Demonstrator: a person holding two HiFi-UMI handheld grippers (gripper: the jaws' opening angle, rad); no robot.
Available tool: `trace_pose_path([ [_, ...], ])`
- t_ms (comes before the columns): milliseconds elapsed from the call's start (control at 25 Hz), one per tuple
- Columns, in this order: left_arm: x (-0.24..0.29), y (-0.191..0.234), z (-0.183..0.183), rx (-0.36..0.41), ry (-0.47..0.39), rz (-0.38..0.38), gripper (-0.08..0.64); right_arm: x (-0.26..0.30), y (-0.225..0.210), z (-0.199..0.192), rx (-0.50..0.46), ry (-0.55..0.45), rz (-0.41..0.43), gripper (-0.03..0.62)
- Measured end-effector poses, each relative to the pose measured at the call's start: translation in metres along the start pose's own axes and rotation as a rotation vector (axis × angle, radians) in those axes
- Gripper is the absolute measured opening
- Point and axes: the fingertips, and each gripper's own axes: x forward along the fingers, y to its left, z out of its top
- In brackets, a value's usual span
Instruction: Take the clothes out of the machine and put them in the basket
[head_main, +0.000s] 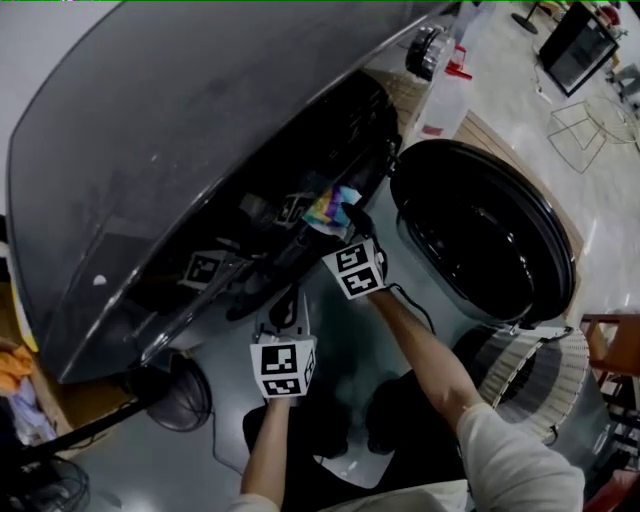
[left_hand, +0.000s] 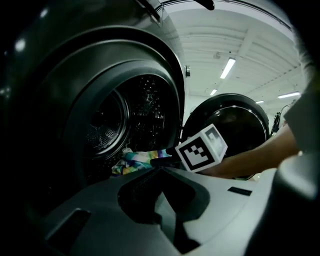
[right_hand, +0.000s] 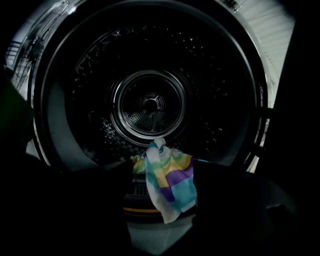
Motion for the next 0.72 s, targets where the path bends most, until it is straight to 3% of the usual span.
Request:
trace_pose_path([
  [160, 0.015, 0.009, -0.016, 0.007, -0.011, 0.0, 0.017, 0.042, -0.018, -0.024, -0.037, 0.072, -0.04, 0.426],
  [320, 0.023, 0.018, -0.026, 0.004, -0.01, 0.003, 0.017, 0.061, -0.03, -0.041, 0.062, 0.062, -0.084, 0.424],
  [520, 0.023, 0.025, -0.026, -0.011, -0.013, 0.006, 0.017, 0.058, -0.035, -0.033, 0.058, 0.056, -0.099, 0.248],
  [640, 0.019, 0.021, -0.026, -0.015, 0.006, -0.008, 0.017, 0.059, -0.025, -0.04, 0.055, 0.131, -0.05, 0.104],
  [720, 0.011, 0.013, -0.024, -0.014, 0.028, -0.025, 0.017, 0.059, -0.022, -0.052, 0.094, 0.217, -0.005, 0.087],
])
